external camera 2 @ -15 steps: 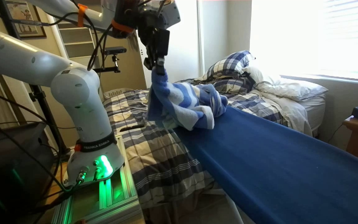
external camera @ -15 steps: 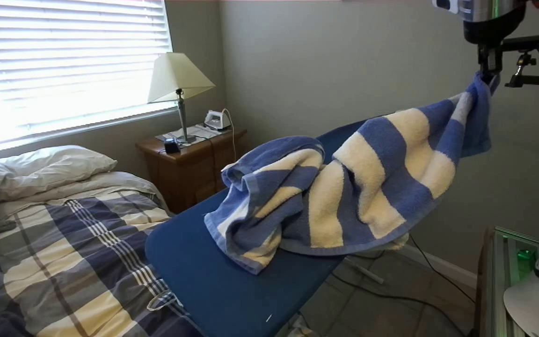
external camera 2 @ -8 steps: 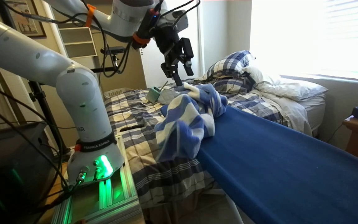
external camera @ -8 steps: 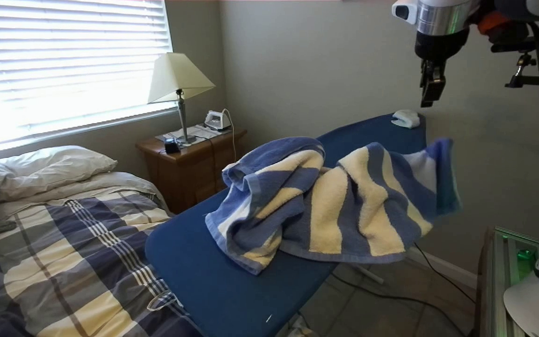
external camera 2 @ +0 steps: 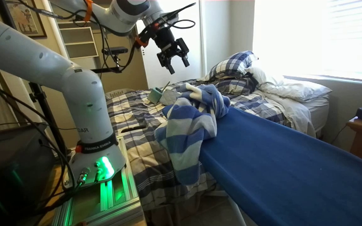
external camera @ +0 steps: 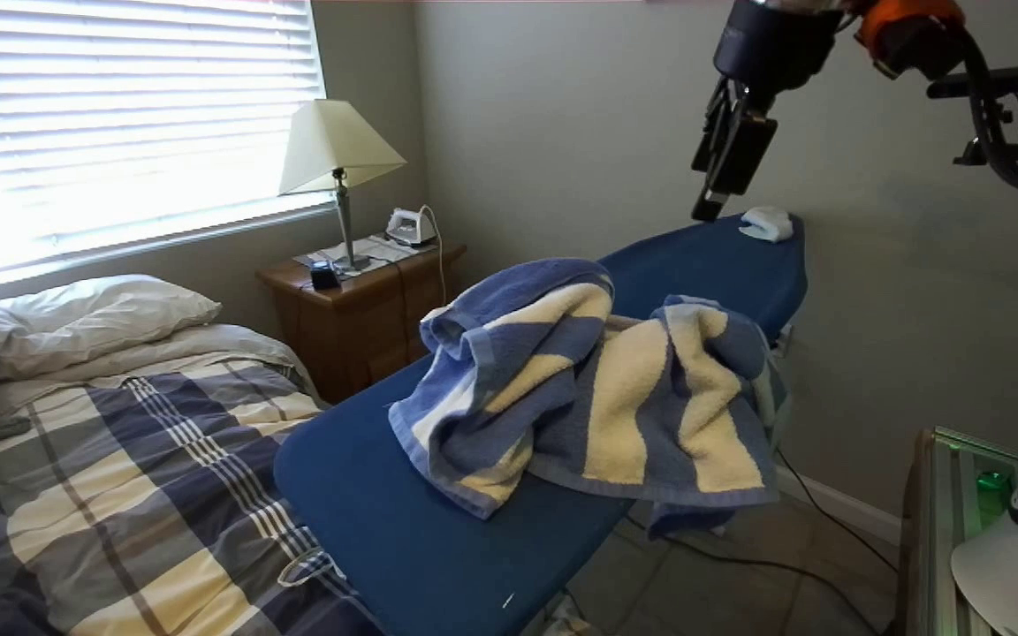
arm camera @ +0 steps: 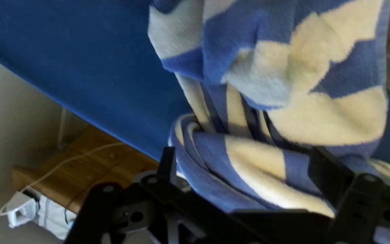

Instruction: Lay the towel over the ironing boarding

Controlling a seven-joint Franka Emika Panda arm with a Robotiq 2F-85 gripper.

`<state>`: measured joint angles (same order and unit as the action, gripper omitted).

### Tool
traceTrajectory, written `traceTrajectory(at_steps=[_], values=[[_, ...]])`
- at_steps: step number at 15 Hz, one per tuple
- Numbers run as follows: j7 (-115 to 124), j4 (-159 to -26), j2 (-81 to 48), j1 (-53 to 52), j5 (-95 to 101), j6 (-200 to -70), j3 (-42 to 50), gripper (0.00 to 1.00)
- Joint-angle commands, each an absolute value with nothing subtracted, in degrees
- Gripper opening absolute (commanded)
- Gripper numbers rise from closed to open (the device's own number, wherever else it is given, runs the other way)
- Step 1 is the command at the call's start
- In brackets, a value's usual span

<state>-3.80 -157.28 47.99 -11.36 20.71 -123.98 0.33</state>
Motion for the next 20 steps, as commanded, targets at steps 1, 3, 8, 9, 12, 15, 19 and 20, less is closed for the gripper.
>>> traceTrajectory(at_steps=[1,3,8,9,12,15,19,20], values=[[-1.9,-153.3,42.6,-13.2,10.3,-131.5,-1.3,1.00],[0.0,-149.5,38.0,-13.2,4.4,-131.0,-2.6,1.00],[18.7,-139.5,26.7,-6.0,6.4,-126.9,-14.7,1.00],[22.9,-138.0,24.9,-4.6,8.0,-126.5,-17.1,1.00],[35.9,-133.5,19.2,-1.3,12.8,-123.5,-23.2,1.00],[46.6,-128.9,12.9,-1.4,16.3,-116.8,-25.8,1.00],[54.6,-124.3,5.5,-4.8,15.4,-112.0,-23.9,1.00],[55.7,-123.6,4.2,-5.5,15.5,-112.5,-23.2,1.00]])
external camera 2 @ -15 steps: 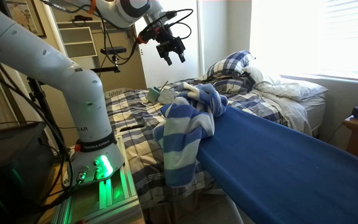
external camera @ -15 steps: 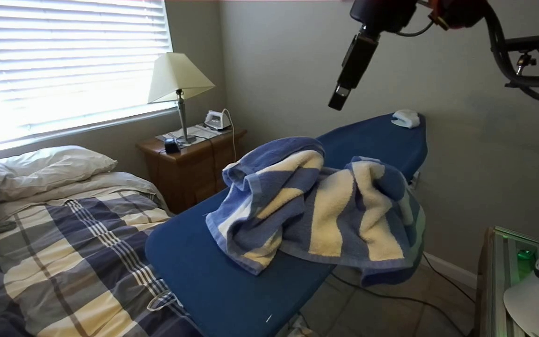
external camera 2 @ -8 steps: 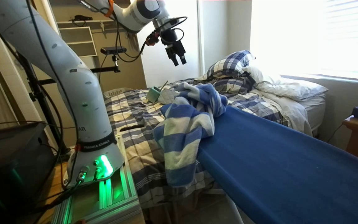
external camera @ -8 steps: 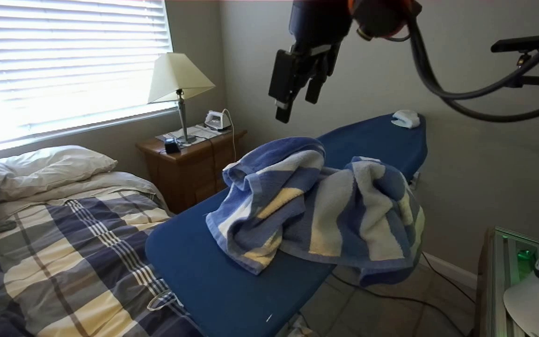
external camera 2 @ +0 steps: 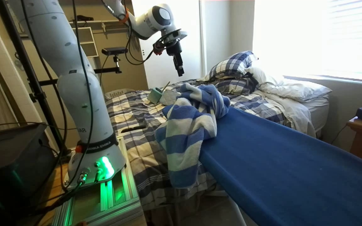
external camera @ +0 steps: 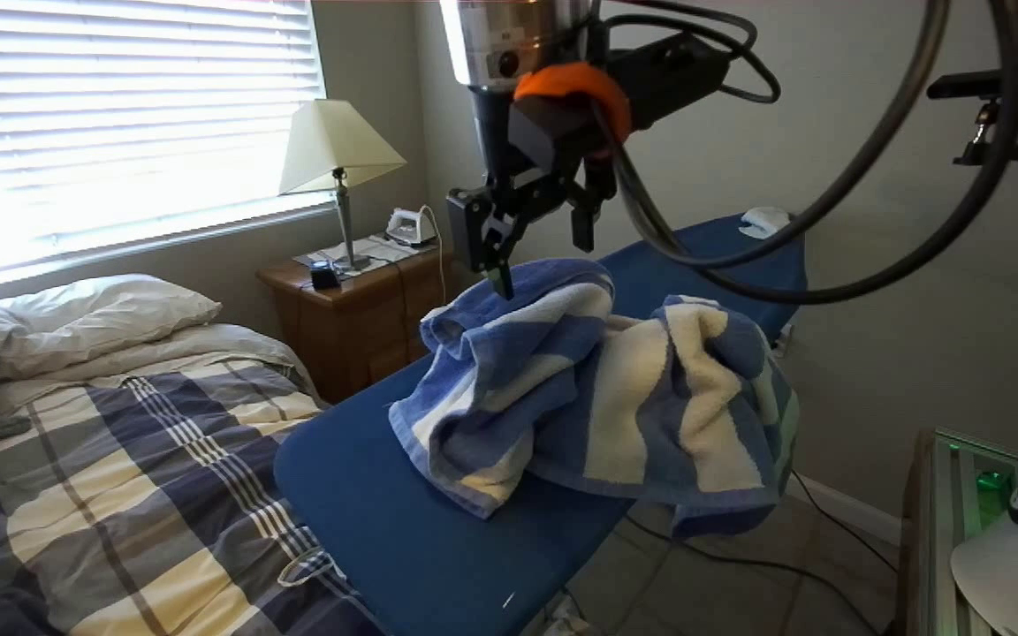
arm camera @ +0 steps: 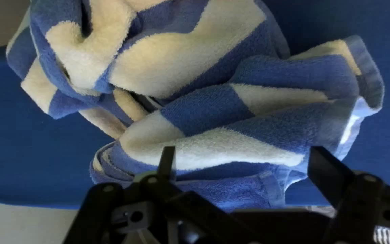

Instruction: Lay the towel over the ironing boarding

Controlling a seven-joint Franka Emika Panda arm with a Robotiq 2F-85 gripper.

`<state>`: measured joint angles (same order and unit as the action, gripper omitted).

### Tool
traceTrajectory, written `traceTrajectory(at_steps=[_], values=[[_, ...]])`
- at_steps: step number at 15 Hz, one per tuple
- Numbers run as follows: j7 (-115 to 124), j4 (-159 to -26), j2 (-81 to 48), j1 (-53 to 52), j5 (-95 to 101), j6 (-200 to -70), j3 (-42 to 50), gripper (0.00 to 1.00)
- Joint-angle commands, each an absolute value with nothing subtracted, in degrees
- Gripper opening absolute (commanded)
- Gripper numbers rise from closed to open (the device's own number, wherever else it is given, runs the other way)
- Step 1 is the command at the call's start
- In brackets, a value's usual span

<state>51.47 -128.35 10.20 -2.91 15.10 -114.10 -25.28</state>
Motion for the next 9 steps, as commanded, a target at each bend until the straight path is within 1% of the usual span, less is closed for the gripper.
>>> traceTrajectory(at_steps=[1,3,9], values=[[55.1,-123.0,3.0,-6.5,14.5,-113.7,-22.4,1.00],[54.0,-122.0,1.1,-8.2,13.7,-115.9,-21.0,1.00],[55.7,-119.5,-3.5,-12.3,17.1,-115.7,-18.5,1.00]])
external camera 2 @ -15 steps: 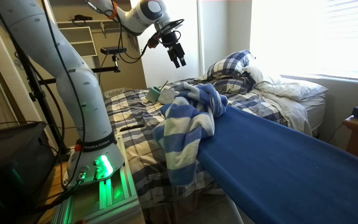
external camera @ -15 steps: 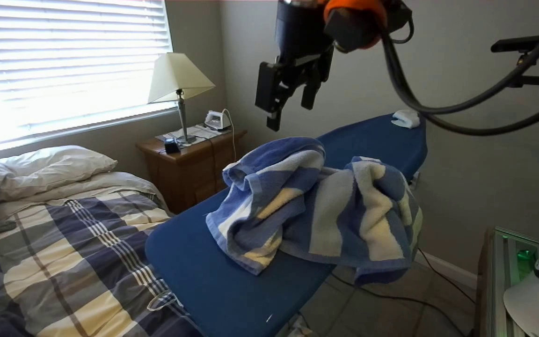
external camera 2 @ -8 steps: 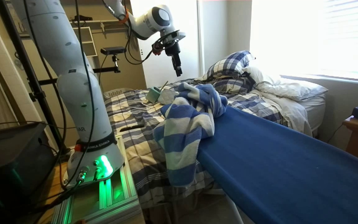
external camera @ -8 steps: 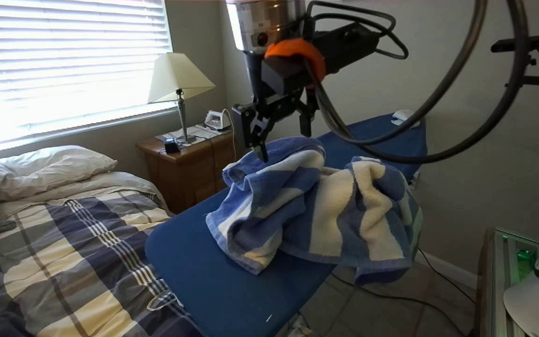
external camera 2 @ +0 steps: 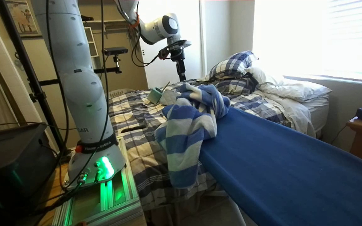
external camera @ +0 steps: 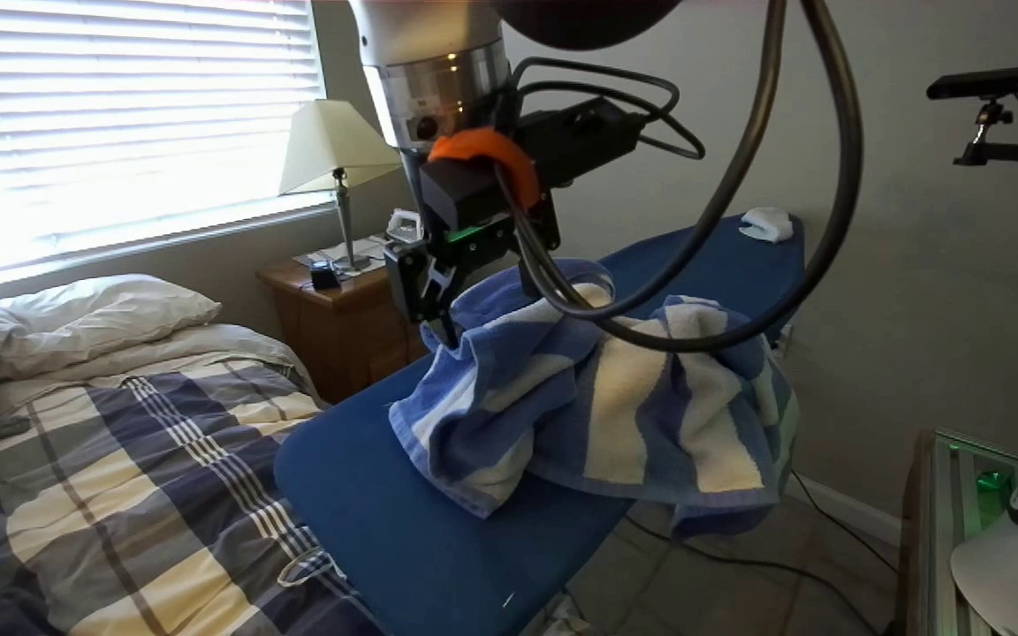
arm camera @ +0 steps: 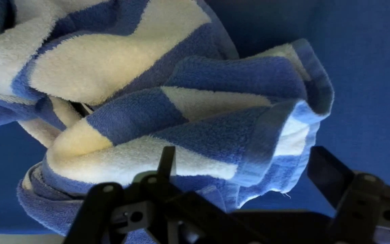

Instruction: Lay the towel over the ironing boarding

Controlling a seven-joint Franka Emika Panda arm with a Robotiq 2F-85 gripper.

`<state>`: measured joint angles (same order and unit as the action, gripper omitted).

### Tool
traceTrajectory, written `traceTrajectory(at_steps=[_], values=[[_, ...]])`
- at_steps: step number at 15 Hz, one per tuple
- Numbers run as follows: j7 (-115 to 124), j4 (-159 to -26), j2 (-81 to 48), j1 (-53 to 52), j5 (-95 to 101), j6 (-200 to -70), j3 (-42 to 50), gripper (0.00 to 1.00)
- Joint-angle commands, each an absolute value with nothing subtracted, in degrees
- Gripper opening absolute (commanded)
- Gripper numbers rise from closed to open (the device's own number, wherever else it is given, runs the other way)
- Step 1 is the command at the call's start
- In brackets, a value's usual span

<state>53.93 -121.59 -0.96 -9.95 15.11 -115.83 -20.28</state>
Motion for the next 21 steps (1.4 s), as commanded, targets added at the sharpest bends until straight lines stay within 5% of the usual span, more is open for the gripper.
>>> traceTrajectory(at_steps=[1,4,7,15,21], values=[[55.9,-119.4,-3.9,-12.8,17.2,-115.6,-18.1,1.00],[55.9,-119.4,-4.7,-13.5,18.3,-115.8,-16.8,0.90],[55.9,-119.6,-4.9,-13.8,19.9,-116.0,-15.6,0.61],[53.1,-118.3,-2.5,-14.4,16.4,-111.0,-15.2,0.05],[52.7,-116.9,8.6,-12.8,15.4,-108.0,-14.1,0.01]])
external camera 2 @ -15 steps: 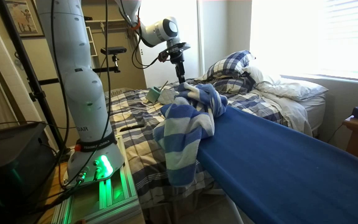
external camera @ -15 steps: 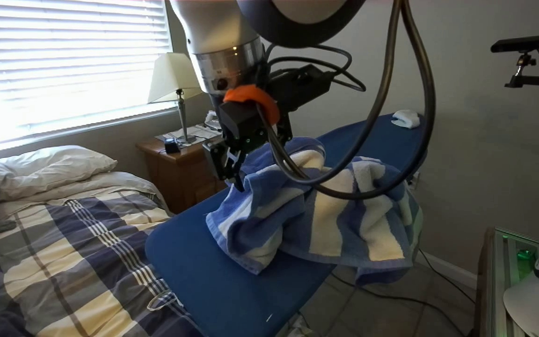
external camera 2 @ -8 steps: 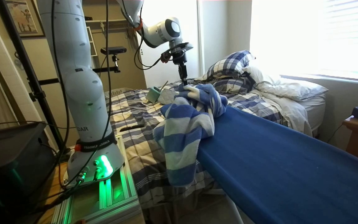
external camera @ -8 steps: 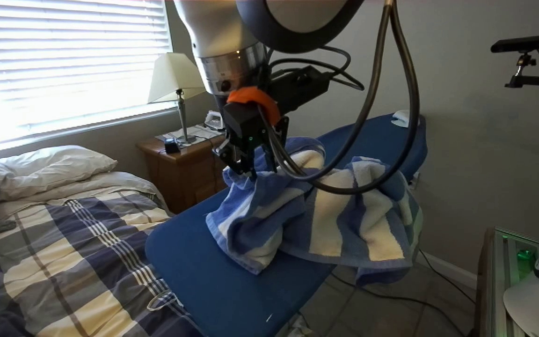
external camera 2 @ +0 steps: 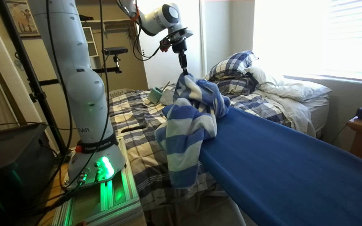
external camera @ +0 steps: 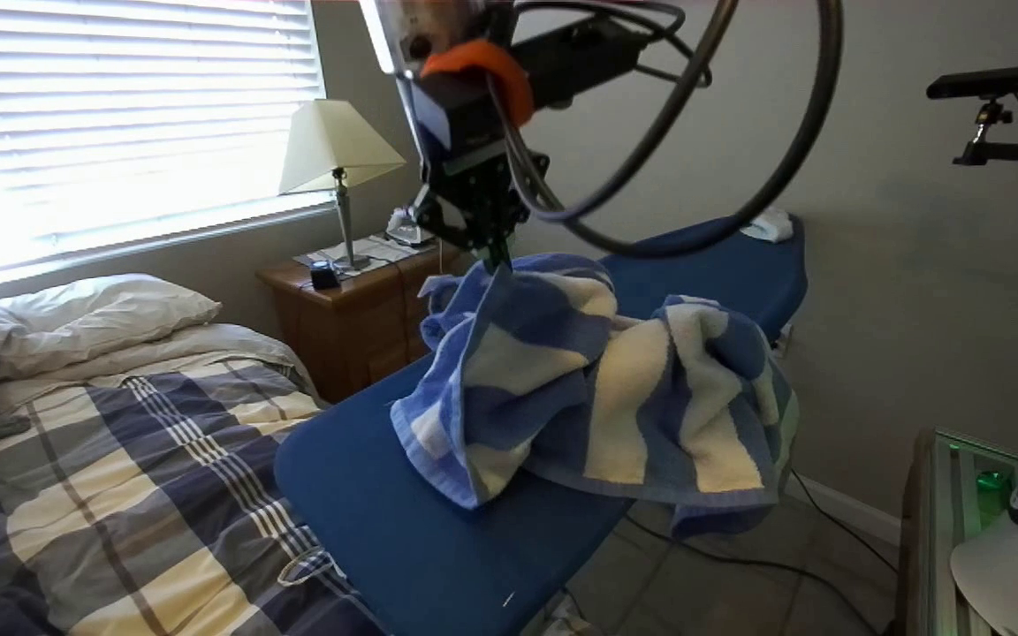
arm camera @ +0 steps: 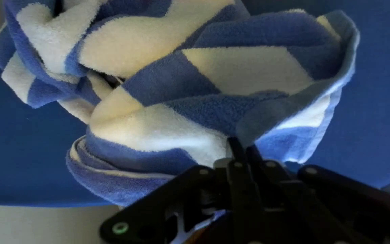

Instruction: Lay the towel over the ironing boarding

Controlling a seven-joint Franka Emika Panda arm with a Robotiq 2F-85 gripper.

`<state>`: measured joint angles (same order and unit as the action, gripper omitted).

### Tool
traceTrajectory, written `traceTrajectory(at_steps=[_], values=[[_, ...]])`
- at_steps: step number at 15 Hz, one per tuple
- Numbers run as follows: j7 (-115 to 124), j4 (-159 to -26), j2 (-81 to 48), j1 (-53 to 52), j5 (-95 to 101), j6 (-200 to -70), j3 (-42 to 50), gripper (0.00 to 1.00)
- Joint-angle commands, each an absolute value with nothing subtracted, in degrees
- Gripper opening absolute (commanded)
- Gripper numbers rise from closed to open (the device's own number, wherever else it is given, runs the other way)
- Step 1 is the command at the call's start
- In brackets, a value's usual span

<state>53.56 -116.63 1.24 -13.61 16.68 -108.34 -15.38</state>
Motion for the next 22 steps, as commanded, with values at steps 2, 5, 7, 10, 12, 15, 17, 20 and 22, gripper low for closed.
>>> traceTrajectory(at_steps=[2,5,7,10,12,15,17,20,22], values=[[54.0,-115.8,12.9,-11.5,17.2,-108.8,-13.4,0.01],[54.9,-112.9,18.1,-8.2,18.6,-108.2,-12.4,0.01],[55.1,-110.7,20.6,-5.2,19.4,-108.6,-11.5,0.01],[53.8,-110.3,20.9,-3.2,18.6,-108.4,-11.9,0.04],[53.8,-109.2,22.1,-1.4,19.0,-108.6,-11.2,0.04],[54.0,-109.1,22.0,-1.3,19.0,-108.6,-11.3,0.04],[54.1,-109.1,21.9,-1.3,19.1,-108.6,-11.4,0.01],[65.0,-100.4,12.4,1.7,21.4,-111.3,-12.9,0.01],[70.7,-95.0,6.6,2.4,22.3,-112.7,-13.0,0.01]])
